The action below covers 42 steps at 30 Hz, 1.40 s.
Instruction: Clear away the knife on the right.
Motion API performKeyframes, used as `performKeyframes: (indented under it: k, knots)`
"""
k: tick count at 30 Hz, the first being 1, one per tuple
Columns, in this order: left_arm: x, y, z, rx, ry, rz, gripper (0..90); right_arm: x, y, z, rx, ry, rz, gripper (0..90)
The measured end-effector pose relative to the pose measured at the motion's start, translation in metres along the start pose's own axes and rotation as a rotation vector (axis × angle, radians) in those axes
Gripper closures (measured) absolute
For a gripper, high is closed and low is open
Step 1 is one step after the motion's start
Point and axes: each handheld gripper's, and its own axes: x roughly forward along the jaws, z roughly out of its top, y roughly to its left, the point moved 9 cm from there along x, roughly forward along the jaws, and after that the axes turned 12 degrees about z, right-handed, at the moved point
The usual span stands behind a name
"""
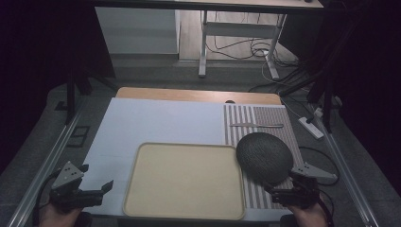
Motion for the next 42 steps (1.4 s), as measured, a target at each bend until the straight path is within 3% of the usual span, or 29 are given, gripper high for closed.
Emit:
performKeyframes:
  k: [20,42]
  knots:
    - [0.0008,0.0065,-0.0013,-0.078,0.013,-0.016,1.5,0.0035,0.0002,-0.001,0.003,0.028,0.008,0.0]
    - [0.0034,0.0086,-0.0022,-0.106,0.038,-0.028,1.9,0.0092,0.0041,0.0021,-0.012,0.046,0.02,0.0]
